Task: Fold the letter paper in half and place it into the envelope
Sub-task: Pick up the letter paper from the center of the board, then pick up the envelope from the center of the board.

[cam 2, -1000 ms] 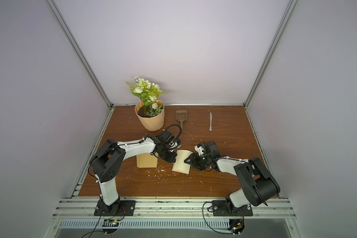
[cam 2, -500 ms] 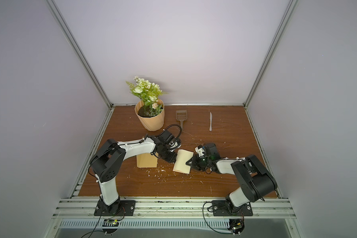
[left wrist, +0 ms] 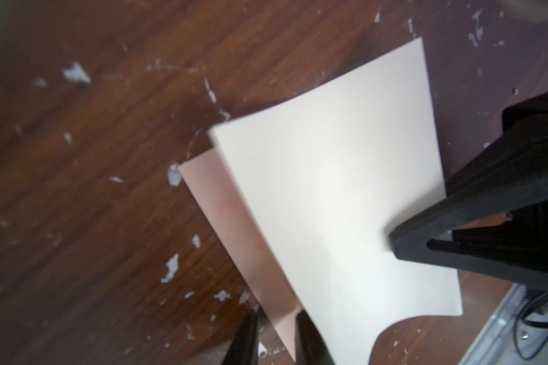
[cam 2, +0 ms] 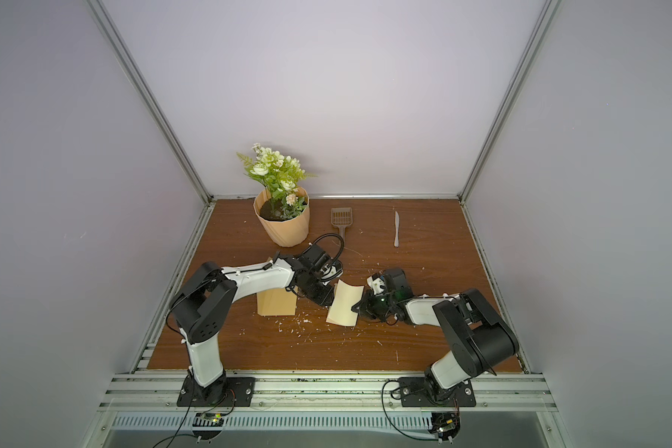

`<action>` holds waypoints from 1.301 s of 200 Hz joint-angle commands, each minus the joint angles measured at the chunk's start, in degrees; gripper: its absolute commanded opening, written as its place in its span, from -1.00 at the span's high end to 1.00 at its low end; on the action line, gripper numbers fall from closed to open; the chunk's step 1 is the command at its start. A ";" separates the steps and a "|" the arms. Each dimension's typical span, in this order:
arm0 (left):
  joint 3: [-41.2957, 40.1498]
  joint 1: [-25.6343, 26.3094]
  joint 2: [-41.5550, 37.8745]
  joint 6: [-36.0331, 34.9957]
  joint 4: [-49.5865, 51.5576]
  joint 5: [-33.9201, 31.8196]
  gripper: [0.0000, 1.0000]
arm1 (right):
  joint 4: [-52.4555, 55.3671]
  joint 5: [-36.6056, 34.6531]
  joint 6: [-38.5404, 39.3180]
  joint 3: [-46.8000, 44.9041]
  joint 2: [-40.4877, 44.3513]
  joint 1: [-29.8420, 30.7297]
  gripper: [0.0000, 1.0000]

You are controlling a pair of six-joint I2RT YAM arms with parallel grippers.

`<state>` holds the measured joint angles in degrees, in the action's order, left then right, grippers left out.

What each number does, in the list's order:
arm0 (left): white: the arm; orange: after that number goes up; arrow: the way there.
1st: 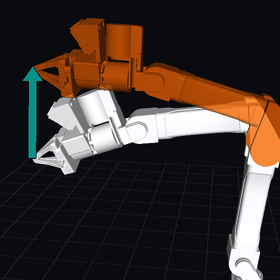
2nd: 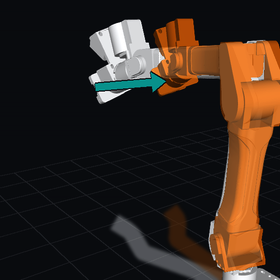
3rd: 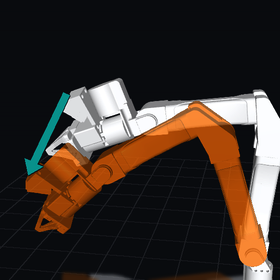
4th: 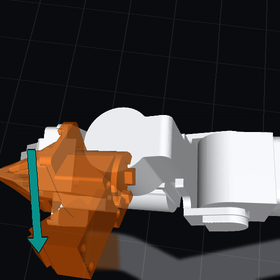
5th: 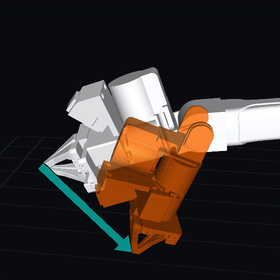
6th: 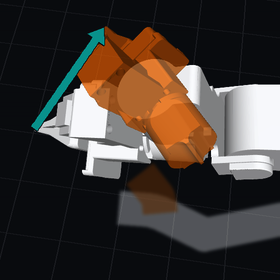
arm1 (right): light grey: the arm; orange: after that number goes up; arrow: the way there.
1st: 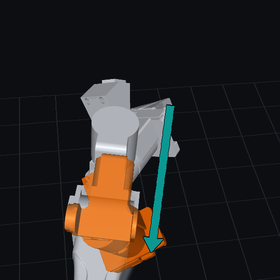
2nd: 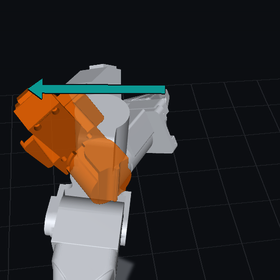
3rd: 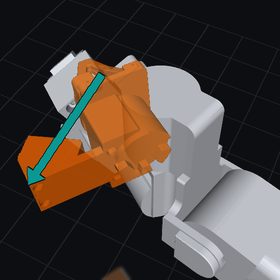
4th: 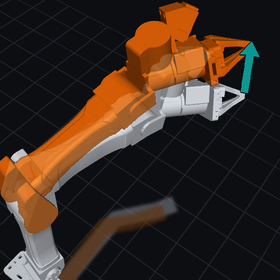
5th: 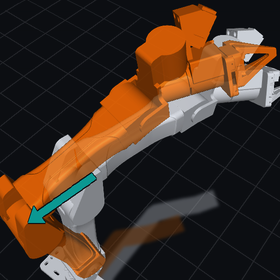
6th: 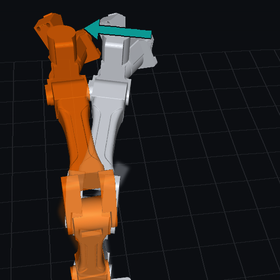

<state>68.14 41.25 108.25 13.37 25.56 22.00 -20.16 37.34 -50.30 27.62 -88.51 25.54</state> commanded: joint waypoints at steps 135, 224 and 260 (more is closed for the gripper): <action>-5.49 -19.70 -27.63 11.12 3.68 -24.09 -0.14 | 20.99 2.95 17.46 22.06 -3.75 -5.51 1.00; -18.62 -27.78 -32.49 12.18 -0.51 -21.56 -0.07 | 25.72 4.73 21.49 26.03 -5.43 -8.39 1.00; -21.47 -29.04 -32.84 12.09 -0.44 -20.54 -0.07 | 24.90 5.09 20.82 24.81 -5.72 -8.39 1.00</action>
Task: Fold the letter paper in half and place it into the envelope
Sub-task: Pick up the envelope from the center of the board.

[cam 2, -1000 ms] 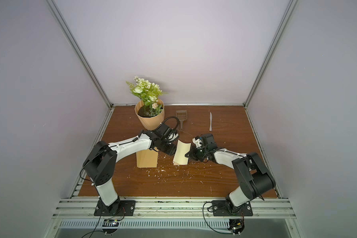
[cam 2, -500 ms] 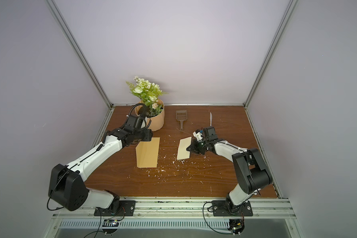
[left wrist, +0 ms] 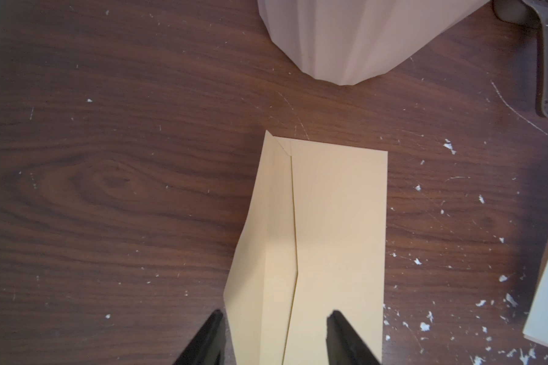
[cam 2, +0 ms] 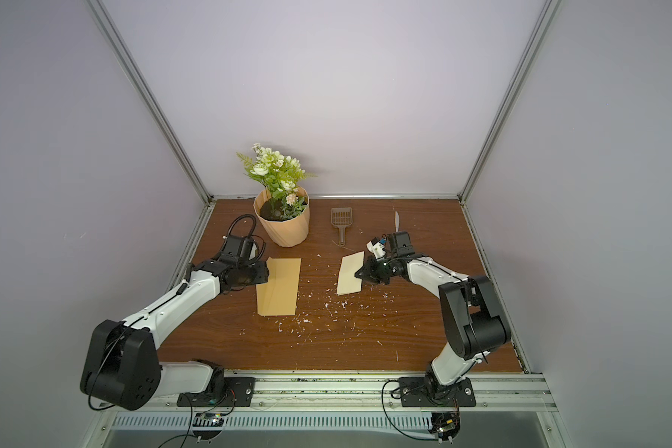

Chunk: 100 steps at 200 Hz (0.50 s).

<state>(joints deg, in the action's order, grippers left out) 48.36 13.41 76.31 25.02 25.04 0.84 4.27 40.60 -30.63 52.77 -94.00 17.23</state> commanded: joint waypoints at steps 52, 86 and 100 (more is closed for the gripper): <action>-5.95 -1.30 -0.06 1.22 -2.82 0.96 -0.02 | -0.58 1.85 0.22 -0.83 -0.66 -0.05 1.00; -6.16 -1.57 1.36 0.15 -4.22 1.05 0.13 | -0.48 1.66 -0.04 -0.66 -0.44 -0.10 1.00; -6.01 -1.76 2.29 -0.14 -4.89 1.05 0.18 | -0.50 1.59 -0.17 -0.76 -0.24 -0.09 1.00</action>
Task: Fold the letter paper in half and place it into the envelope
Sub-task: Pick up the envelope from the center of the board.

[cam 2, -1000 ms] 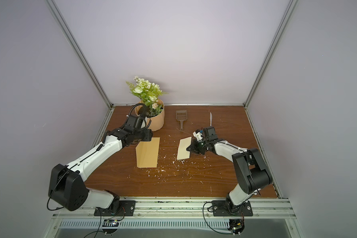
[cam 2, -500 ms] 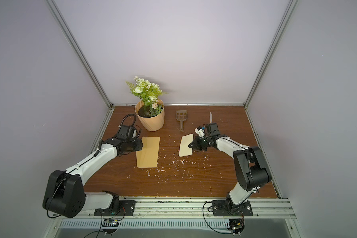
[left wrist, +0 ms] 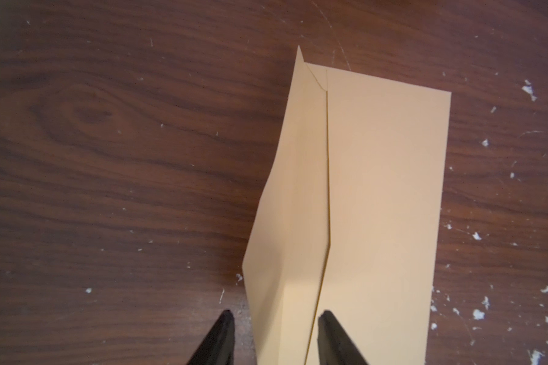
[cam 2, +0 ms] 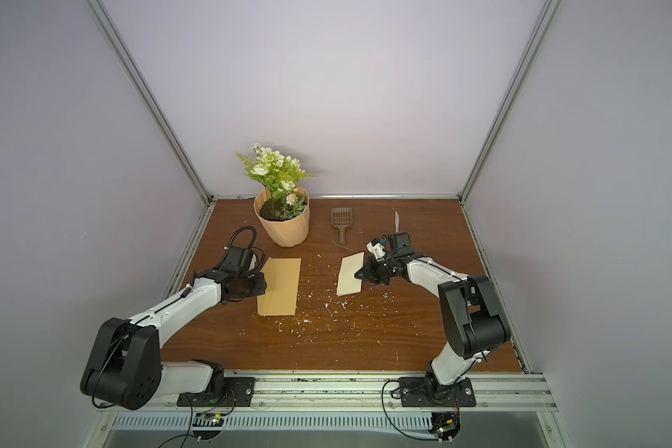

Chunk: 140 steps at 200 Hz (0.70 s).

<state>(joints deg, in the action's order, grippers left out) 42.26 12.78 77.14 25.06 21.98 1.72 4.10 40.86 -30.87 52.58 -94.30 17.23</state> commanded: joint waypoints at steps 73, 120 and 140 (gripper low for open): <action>0.86 -1.26 5.83 -1.51 -3.58 0.98 0.71 | -0.05 1.07 0.09 -1.14 0.69 -0.10 1.00; 6.70 -1.26 3.71 -7.00 2.57 1.36 1.00 | 2.30 -1.58 1.31 -0.27 1.95 -0.18 1.00; 11.04 -0.77 1.71 -9.34 5.44 3.45 1.00 | 2.98 -4.34 2.16 0.93 3.62 -0.13 1.00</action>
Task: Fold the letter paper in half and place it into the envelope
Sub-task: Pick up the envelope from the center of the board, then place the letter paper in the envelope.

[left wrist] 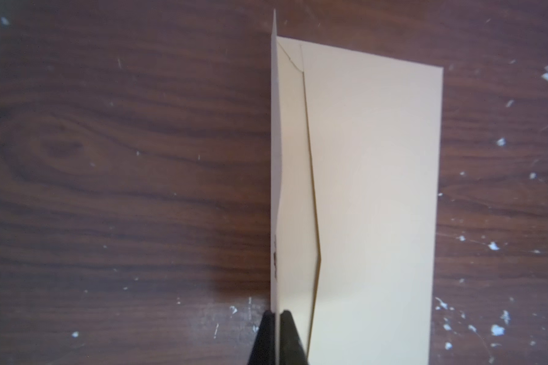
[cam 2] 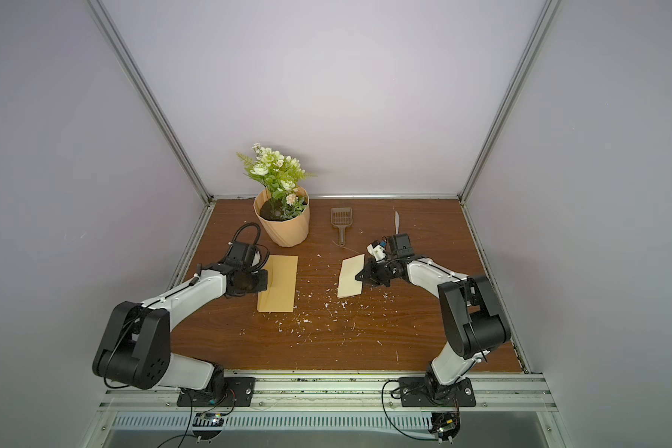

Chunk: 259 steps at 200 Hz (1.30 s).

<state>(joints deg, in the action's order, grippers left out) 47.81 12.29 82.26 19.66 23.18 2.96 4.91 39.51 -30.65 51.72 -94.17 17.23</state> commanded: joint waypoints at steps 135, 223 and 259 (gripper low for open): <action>20.03 20.04 -1.84 -5.54 13.64 17.28 0.99 | -4.56 -15.36 21.22 1.21 33.62 4.04 1.00; 24.64 25.94 3.26 -9.21 17.99 22.98 0.99 | 7.37 8.19 66.58 4.83 38.32 4.52 1.00; 26.73 26.13 4.72 -12.62 21.77 24.00 1.00 | 21.47 12.36 82.74 12.42 33.59 9.77 1.00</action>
<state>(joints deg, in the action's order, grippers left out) 72.31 37.76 85.78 10.81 40.49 25.06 15.25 45.82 35.00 57.74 -57.87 23.14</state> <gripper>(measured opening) 0.045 0.045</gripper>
